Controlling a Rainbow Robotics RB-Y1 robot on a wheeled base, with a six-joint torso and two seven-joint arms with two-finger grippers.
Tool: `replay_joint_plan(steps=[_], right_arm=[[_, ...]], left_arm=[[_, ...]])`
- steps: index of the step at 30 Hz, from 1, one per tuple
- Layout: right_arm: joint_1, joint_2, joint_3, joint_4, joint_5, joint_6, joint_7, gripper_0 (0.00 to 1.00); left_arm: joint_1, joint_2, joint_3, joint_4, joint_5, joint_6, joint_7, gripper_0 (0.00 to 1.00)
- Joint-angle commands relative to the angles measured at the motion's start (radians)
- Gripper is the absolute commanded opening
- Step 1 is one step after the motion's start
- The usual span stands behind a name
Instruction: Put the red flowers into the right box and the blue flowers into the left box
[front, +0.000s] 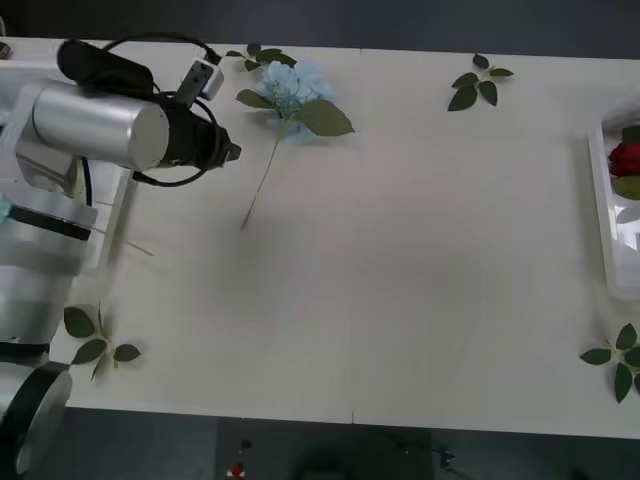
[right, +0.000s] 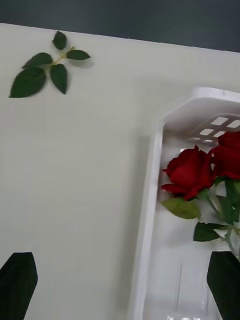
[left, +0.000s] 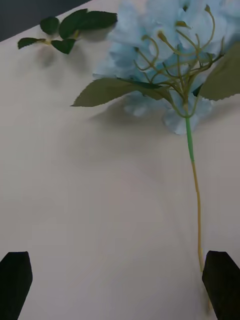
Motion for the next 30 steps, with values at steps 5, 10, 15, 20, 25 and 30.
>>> replay_joint_plan(steps=[5,10,15,20,25,30], right_arm=[[0.277,-0.014,-0.239,-0.245,-0.255,-0.053,0.160,1.00],[0.427,-0.014,-0.373,-0.346,-0.442,-0.064,0.364,1.00],[0.536,-0.014,-0.457,-0.404,-0.637,-0.092,0.587,1.00],[0.618,-0.016,-0.511,-0.406,-0.887,-0.093,0.818,1.00],[0.641,-0.037,-0.512,-0.406,-1.055,-0.093,1.039,1.00],[0.641,-0.065,-0.497,-0.369,-1.204,-0.092,1.208,1.00]], left_arm=[[-0.064,-0.117,-0.102,0.187,-0.125,-0.168,0.030,1.00],[-0.064,-0.166,-0.156,0.272,-0.171,-0.237,0.030,1.00],[-0.064,-0.191,-0.191,0.327,-0.202,-0.270,0.030,1.00],[-0.065,-0.203,-0.209,0.361,-0.218,-0.280,0.031,0.90],[-0.059,-0.203,-0.217,0.372,-0.228,-0.280,0.036,0.25],[-0.036,-0.201,-0.217,0.372,-0.241,-0.303,0.042,0.03]])
